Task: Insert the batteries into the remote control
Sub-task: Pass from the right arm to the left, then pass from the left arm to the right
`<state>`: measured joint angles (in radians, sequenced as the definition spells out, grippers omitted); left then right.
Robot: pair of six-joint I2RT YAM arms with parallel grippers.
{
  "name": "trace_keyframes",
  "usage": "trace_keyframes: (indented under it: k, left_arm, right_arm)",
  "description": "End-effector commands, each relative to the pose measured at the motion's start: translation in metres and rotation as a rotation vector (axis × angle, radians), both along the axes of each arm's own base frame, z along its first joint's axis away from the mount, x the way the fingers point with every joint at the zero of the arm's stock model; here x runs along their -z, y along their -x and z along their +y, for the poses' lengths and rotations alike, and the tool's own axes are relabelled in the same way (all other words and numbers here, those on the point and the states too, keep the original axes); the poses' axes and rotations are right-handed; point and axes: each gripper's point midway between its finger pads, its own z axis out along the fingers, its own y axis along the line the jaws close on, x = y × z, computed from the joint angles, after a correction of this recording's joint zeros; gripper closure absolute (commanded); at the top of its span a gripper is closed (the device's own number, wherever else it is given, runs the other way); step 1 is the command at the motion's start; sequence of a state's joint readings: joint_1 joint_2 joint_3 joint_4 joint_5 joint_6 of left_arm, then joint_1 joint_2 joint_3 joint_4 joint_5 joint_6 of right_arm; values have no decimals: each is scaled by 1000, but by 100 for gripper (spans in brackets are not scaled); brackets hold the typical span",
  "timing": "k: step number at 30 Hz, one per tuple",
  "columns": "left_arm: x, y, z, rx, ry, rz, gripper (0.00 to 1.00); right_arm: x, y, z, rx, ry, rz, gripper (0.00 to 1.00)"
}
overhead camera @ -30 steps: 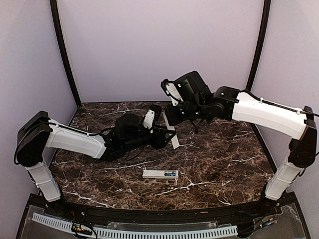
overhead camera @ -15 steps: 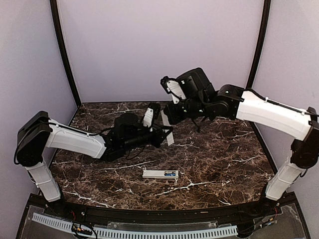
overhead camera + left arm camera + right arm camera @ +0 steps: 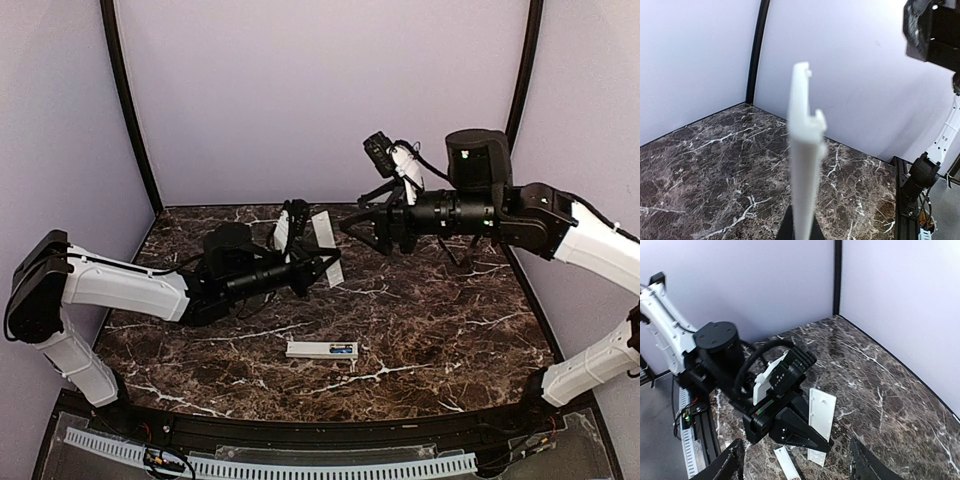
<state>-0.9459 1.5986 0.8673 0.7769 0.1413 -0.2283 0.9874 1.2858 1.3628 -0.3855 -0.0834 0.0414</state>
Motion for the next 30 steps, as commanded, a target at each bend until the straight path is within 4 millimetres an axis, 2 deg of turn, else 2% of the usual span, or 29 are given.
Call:
trace_keyframes:
  k: [1, 5, 9, 13, 17, 22, 23, 28, 30]
  left_arm:
    - [-38, 45, 2, 182, 43, -180, 100]
    - [-48, 75, -1, 309, 49, -246, 100]
    - [-52, 92, -4, 396, 65, -253, 100]
    - [-51, 99, -7, 427, 59, -260, 100]
    - [-52, 101, -9, 438, 53, -263, 100]
    - [-51, 104, -9, 448, 47, -261, 100]
    - [-51, 105, -10, 451, 47, -260, 100]
    - [-51, 102, -9, 430, 44, -262, 100]
    - [-50, 95, -8, 394, 35, -255, 76]
  right_arm:
    - [0, 44, 9, -309, -74, -51, 32]
    - [0, 51, 13, -362, -108, -60, 31]
    - [4, 53, 22, -403, -105, -35, 33]
    - [13, 59, 32, -469, -99, 10, 47]
    - [24, 62, 39, -505, -83, 65, 74]
    - [28, 66, 40, -532, -85, 95, 97]
    - [28, 66, 40, -533, -89, 97, 100]
    - [25, 63, 40, -510, -105, 106, 100]
    - [24, 58, 40, -468, -113, 126, 100]
